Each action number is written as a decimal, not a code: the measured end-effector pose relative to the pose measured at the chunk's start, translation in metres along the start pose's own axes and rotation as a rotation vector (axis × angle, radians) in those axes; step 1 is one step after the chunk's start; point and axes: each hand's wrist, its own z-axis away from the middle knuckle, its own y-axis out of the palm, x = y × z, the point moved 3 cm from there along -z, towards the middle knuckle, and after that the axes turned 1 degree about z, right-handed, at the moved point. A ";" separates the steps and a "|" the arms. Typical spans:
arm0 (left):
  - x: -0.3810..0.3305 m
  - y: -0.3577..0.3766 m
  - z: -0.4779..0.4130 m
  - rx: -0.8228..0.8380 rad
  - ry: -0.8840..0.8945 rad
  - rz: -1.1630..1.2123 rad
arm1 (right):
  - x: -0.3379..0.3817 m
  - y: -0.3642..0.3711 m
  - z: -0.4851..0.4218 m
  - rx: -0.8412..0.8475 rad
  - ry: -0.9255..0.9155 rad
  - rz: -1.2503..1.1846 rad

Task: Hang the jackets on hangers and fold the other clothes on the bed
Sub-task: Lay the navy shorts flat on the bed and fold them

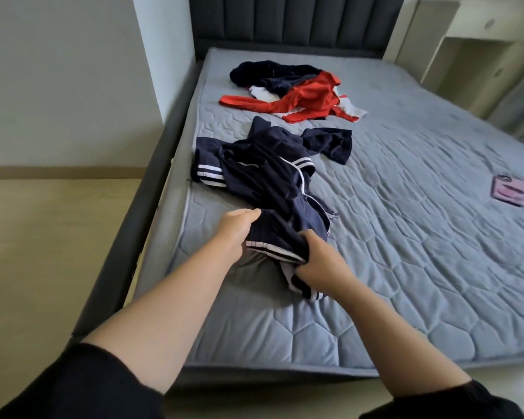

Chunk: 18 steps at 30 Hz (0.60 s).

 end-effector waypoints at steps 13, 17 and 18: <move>-0.069 -0.009 0.025 0.541 0.511 -0.562 | 0.061 -0.056 -0.025 0.123 0.004 -1.339; -0.117 -0.005 0.029 0.486 0.527 -0.508 | 0.105 -0.092 -0.044 0.052 0.036 -1.447; -0.127 -0.004 0.031 0.490 0.508 -0.480 | 0.112 -0.101 -0.048 0.045 0.074 -1.498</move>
